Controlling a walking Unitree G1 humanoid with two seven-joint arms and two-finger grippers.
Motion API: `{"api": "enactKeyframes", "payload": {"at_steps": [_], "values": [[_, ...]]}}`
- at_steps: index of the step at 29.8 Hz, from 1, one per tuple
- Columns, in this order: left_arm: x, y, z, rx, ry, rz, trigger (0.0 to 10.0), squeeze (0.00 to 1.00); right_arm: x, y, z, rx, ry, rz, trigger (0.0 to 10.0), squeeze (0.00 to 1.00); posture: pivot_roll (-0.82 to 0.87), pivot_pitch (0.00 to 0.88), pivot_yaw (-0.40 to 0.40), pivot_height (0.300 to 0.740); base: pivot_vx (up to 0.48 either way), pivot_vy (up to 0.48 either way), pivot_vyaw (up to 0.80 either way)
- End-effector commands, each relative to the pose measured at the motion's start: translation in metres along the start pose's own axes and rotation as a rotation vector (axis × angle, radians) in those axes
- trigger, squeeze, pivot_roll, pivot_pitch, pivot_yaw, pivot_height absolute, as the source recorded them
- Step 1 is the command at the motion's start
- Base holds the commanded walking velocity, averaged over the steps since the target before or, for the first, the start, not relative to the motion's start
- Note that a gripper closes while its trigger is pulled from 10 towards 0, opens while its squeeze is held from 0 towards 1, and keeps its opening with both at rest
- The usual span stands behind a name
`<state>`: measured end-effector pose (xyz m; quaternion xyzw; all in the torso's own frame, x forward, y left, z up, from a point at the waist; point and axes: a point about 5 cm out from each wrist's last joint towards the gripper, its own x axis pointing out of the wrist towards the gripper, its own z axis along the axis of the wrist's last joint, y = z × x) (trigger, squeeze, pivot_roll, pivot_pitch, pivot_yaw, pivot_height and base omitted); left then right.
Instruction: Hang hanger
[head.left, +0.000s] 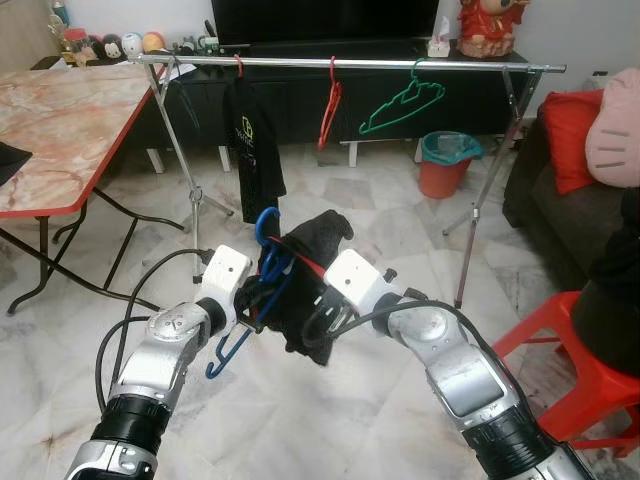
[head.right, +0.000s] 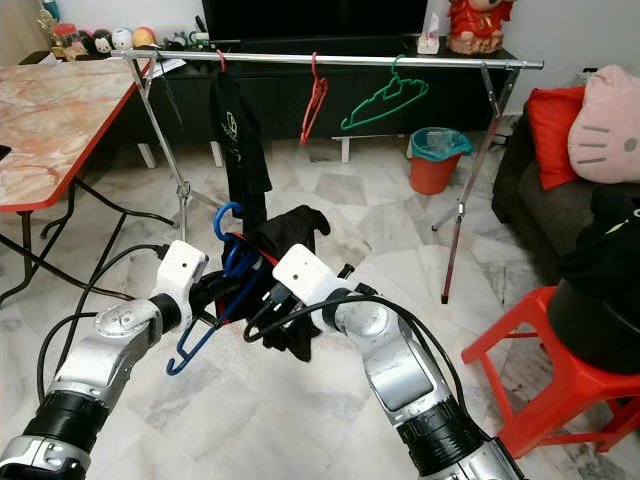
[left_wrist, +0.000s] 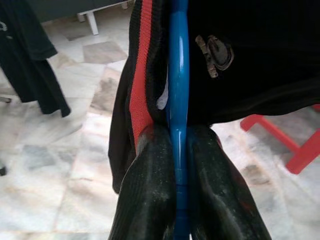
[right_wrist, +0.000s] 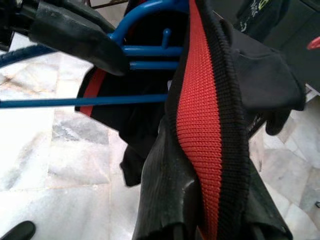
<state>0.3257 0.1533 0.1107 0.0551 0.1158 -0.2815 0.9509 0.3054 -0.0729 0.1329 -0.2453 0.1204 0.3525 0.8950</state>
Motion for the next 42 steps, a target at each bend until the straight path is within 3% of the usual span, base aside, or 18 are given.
{"api": "enactKeyframes", "payload": {"at_steps": [1,14,26,27,38,42], "values": [[-0.002,0.000,0.010,-0.011,-0.065,-0.018,10.0,0.00,0.001,-0.004,0.007,0.002,-0.036,-0.010,10.0,0.00,-0.01,0.000,0.008,0.740,0.000,0.000,0.00],[-0.007,-0.020,0.011,-0.071,-0.130,-0.183,10.0,0.00,0.002,-0.002,0.009,-0.019,-0.051,0.002,10.0,0.00,-0.01,0.000,0.007,0.740,0.000,0.000,0.00],[-0.008,-0.023,0.011,-0.090,-0.137,-0.202,10.0,0.00,0.001,-0.004,0.012,-0.012,-0.070,-0.006,10.0,0.00,-0.01,0.000,0.004,0.740,0.000,0.000,0.00],[-0.008,-0.024,0.011,-0.091,-0.137,-0.203,10.0,0.00,0.001,-0.003,0.011,-0.014,-0.064,0.001,10.0,1.00,-0.01,0.000,0.004,0.740,0.000,0.000,0.00],[-0.009,-0.022,0.010,-0.089,-0.133,-0.200,10.0,0.00,0.001,-0.002,0.007,-0.037,-0.037,0.001,10.0,1.00,-0.01,0.000,0.007,0.740,0.000,0.000,0.00],[-0.009,-0.021,0.010,-0.087,-0.132,-0.193,10.0,0.00,-0.006,0.004,0.000,-0.094,0.001,0.101,10.0,1.00,-0.01,0.000,0.009,0.740,0.000,0.000,0.00]]}}
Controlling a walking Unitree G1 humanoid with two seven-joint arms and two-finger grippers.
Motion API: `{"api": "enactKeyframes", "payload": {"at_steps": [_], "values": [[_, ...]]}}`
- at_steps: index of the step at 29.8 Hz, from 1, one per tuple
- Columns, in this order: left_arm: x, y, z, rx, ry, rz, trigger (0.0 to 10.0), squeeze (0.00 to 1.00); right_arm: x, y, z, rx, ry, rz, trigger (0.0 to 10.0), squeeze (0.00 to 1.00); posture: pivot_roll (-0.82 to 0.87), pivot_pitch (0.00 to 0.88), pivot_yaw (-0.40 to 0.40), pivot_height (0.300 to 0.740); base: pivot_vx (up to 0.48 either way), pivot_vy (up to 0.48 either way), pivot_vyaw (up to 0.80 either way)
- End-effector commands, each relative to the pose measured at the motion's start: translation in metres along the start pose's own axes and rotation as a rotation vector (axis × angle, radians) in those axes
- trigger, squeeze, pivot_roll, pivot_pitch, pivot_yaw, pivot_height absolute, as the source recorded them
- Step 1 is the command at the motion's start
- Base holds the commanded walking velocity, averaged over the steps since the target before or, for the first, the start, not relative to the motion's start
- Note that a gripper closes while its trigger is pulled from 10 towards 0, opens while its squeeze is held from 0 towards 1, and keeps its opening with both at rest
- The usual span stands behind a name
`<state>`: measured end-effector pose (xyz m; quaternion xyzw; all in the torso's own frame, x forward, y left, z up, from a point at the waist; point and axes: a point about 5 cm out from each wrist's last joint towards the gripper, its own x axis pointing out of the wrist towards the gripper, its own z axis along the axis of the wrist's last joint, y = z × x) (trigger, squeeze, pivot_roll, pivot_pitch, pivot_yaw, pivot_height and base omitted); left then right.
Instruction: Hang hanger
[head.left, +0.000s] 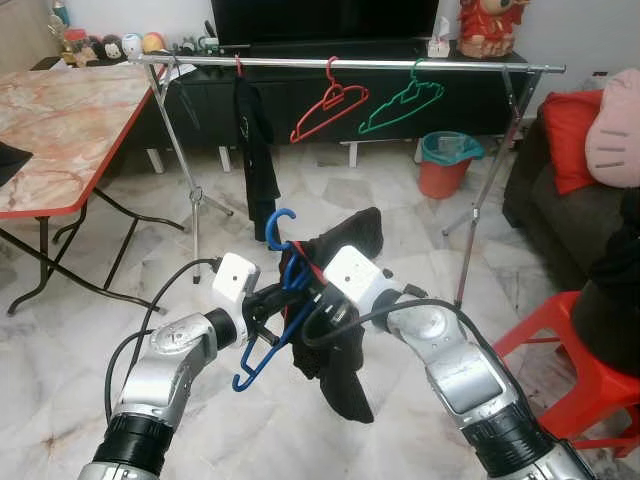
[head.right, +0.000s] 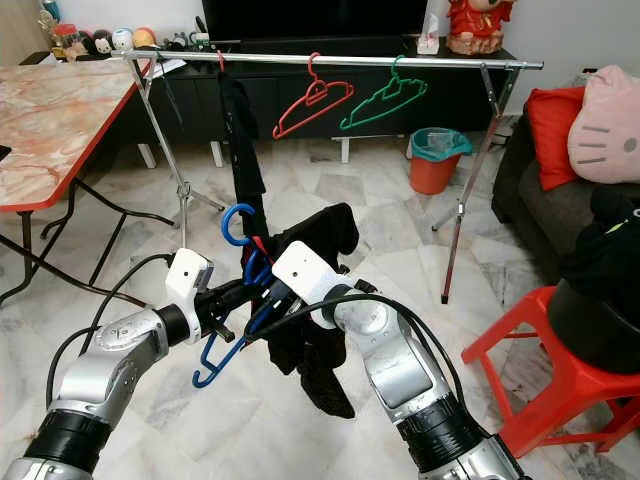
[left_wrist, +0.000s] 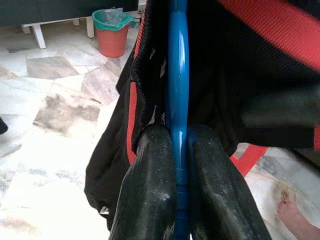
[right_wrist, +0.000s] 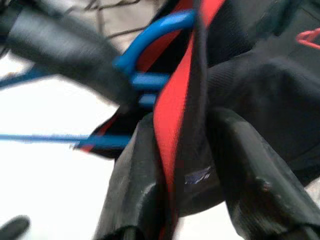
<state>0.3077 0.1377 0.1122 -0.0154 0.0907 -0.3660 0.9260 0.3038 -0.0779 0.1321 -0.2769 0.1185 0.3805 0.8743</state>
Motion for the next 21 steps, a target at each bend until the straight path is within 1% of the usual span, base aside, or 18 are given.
{"api": "enactKeyframes", "payload": {"at_steps": [1,7,13,16,20,21], "values": [[-0.001,0.001,0.010,0.014,-0.039,-0.006,10.0,0.00,-0.004,0.006,0.002,-0.032,-0.004,0.059,10.0,1.00,-0.01,0.000,0.009,0.740,0.000,0.000,0.00],[-0.001,0.001,0.010,0.013,-0.038,-0.006,10.0,0.00,-0.008,0.004,-0.004,-0.028,0.029,0.065,10.0,1.00,-0.02,0.000,0.011,0.740,0.000,0.000,0.00],[-0.001,0.002,0.009,0.018,-0.035,0.000,10.0,0.00,-0.009,0.003,-0.003,-0.027,0.027,0.071,10.0,1.00,-0.02,0.000,0.011,0.740,0.000,0.000,0.00],[-0.002,0.003,0.010,0.019,-0.036,0.004,10.0,0.00,-0.008,0.000,-0.001,-0.008,0.008,0.042,10.0,1.00,-0.02,0.000,0.011,0.740,0.000,0.000,0.00],[-0.002,0.004,0.010,0.020,-0.037,0.009,10.0,0.00,-0.007,-0.012,0.007,0.031,-0.037,-0.046,10.0,1.00,-0.01,0.000,0.011,0.740,0.000,0.000,0.00],[-0.002,0.004,0.010,0.020,-0.037,0.009,10.0,0.00,-0.007,-0.012,0.007,0.031,-0.037,-0.046,10.0,1.00,-0.01,0.000,0.011,0.740,0.000,0.000,0.00]]}}
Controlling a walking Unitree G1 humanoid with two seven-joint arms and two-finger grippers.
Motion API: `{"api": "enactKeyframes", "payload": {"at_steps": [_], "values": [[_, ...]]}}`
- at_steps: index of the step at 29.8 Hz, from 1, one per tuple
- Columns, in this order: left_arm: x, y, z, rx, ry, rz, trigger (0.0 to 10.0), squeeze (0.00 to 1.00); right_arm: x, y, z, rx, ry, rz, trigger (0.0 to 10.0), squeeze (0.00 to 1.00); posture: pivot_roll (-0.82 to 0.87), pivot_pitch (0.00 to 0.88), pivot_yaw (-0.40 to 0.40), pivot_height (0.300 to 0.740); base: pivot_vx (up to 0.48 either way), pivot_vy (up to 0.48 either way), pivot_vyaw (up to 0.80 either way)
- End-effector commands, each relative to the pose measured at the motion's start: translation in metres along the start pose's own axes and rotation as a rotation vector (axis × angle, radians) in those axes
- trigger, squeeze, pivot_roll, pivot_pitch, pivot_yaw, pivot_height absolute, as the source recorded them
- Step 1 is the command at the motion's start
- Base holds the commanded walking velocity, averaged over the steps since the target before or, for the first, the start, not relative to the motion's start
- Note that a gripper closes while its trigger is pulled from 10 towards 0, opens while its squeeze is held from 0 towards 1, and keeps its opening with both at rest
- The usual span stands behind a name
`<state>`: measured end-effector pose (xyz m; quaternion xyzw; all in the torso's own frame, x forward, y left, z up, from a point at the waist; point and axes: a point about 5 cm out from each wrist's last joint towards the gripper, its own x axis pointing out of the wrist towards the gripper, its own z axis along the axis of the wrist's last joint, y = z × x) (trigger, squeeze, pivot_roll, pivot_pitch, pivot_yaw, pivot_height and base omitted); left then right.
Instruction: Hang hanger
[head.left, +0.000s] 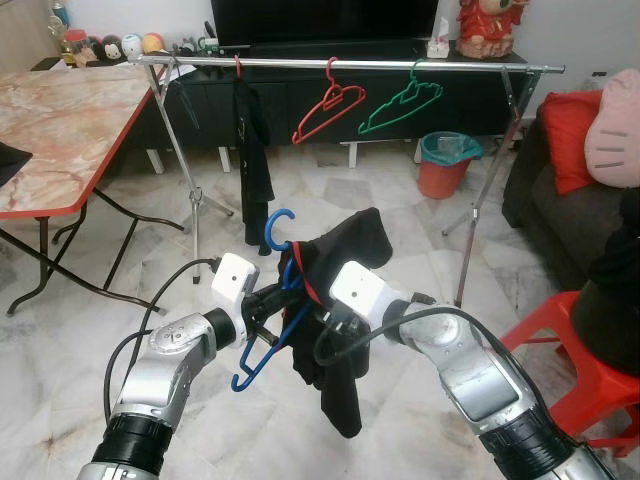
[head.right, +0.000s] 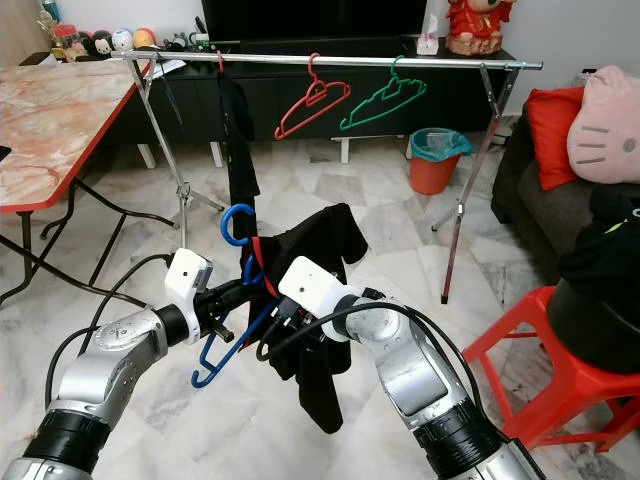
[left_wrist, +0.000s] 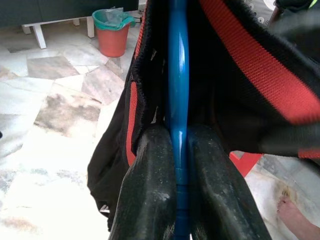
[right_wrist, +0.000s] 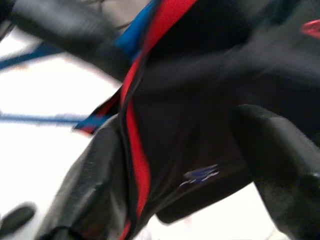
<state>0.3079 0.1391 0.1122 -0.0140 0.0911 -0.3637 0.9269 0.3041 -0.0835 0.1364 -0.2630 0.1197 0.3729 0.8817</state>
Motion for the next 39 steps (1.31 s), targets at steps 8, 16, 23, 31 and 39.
{"api": "enactKeyframes", "payload": {"at_steps": [8,16,23,31,39], "values": [[-0.001,0.002,0.010,0.016,-0.037,0.001,10.0,0.00,0.001,-0.008,0.010,0.026,-0.041,-0.043,10.0,1.00,-0.01,0.000,0.011,0.740,0.000,0.000,0.00],[-0.002,0.002,0.009,0.018,-0.030,-0.001,10.0,0.00,0.000,0.003,0.007,0.052,-0.014,0.046,10.0,1.00,-0.01,0.000,0.012,0.740,0.000,0.000,0.00],[-0.002,0.002,0.007,0.019,-0.025,-0.002,10.0,0.00,-0.004,0.009,-0.002,-0.008,0.030,0.095,10.0,0.00,-0.01,0.000,0.011,0.740,0.000,0.000,0.00],[-0.004,0.002,0.005,0.022,-0.012,-0.013,10.0,0.00,-0.019,0.009,0.003,-0.104,-0.008,0.207,10.0,0.00,-0.02,0.000,0.014,0.740,0.000,0.000,0.00],[-0.009,0.000,-0.003,0.032,0.034,-0.058,10.0,0.00,-0.046,-0.020,0.002,-0.176,-0.026,0.230,10.0,0.00,-0.03,0.000,0.017,0.740,0.000,0.000,0.00]]}}
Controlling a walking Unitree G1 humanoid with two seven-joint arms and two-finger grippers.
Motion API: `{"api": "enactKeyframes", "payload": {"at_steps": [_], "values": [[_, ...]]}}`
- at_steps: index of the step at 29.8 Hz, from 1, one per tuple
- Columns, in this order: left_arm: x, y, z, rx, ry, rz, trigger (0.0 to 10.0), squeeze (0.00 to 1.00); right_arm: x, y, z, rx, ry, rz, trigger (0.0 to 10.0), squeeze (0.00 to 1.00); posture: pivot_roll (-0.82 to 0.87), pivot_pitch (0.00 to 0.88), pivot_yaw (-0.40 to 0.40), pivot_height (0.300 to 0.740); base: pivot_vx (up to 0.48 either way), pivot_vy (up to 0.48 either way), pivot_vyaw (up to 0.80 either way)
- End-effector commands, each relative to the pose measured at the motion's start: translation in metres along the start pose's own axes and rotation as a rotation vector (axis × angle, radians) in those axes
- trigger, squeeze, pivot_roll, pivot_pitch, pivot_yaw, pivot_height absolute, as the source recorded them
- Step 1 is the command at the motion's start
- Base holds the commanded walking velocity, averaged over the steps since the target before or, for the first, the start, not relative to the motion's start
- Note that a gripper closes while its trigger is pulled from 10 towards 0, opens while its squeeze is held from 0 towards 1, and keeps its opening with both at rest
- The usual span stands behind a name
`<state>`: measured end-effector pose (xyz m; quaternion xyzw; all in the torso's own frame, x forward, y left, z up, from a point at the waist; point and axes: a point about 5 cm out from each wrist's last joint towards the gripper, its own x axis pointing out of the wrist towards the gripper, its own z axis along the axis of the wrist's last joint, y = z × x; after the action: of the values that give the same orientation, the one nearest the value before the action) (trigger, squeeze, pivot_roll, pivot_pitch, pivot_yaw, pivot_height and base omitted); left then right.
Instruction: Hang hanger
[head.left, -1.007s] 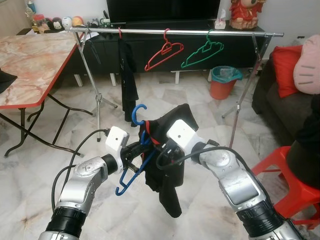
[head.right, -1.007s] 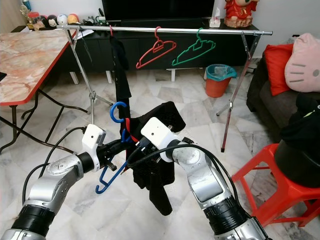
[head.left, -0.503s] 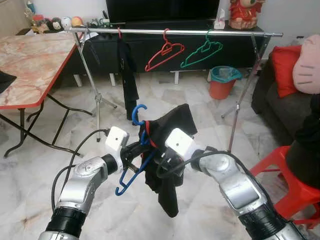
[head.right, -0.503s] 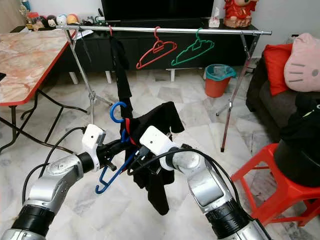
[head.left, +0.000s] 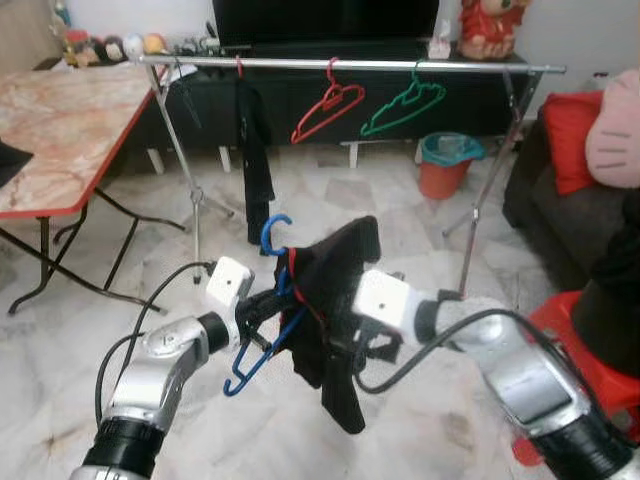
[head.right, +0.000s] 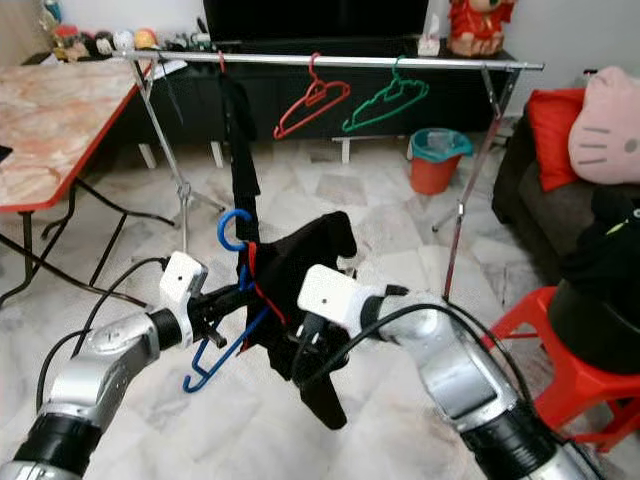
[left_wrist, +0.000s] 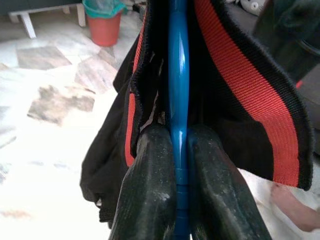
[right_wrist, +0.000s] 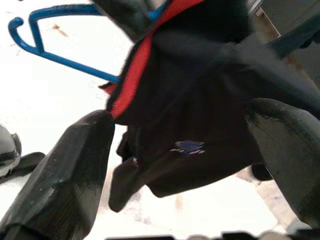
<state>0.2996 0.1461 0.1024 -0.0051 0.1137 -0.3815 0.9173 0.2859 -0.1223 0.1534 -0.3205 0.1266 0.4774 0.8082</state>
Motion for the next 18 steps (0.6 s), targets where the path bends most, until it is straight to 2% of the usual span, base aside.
{"api": "enactKeyframes", "payload": {"at_steps": [1,5,8,11,14,18], "values": [[-0.001,-0.001,0.008,0.028,-0.015,-0.022,10.0,0.00,-0.007,-0.007,0.009,-0.021,-0.052,-0.002,10.0,0.00,-0.03,0.000,0.015,0.740,0.000,0.000,0.00],[-0.003,-0.005,0.006,0.036,0.004,-0.078,10.0,0.00,-0.019,-0.015,0.004,-0.013,-0.087,0.016,10.0,0.00,-0.03,0.000,0.015,0.740,0.000,0.000,0.00],[-0.005,-0.009,0.004,0.050,0.026,-0.131,10.0,0.00,-0.023,-0.022,-0.011,-0.018,-0.029,0.007,10.0,0.00,-0.03,0.000,0.011,0.740,0.000,0.000,0.00],[-0.008,-0.014,0.003,0.055,0.034,-0.183,10.0,0.00,-0.028,-0.025,-0.024,0.017,-0.010,0.023,10.0,0.00,-0.03,0.000,0.004,0.740,0.000,0.000,0.00],[-0.010,-0.015,0.003,0.064,0.042,-0.213,10.0,0.00,-0.031,-0.025,-0.029,0.068,-0.044,0.057,10.0,0.00,-0.03,0.000,0.001,0.740,0.000,0.000,0.00],[-0.014,-0.022,0.006,0.072,0.056,-0.300,10.0,0.00,-0.039,-0.019,-0.033,0.097,-0.097,0.158,10.0,0.00,-0.03,0.000,-0.042,0.740,0.000,0.000,0.00]]}}
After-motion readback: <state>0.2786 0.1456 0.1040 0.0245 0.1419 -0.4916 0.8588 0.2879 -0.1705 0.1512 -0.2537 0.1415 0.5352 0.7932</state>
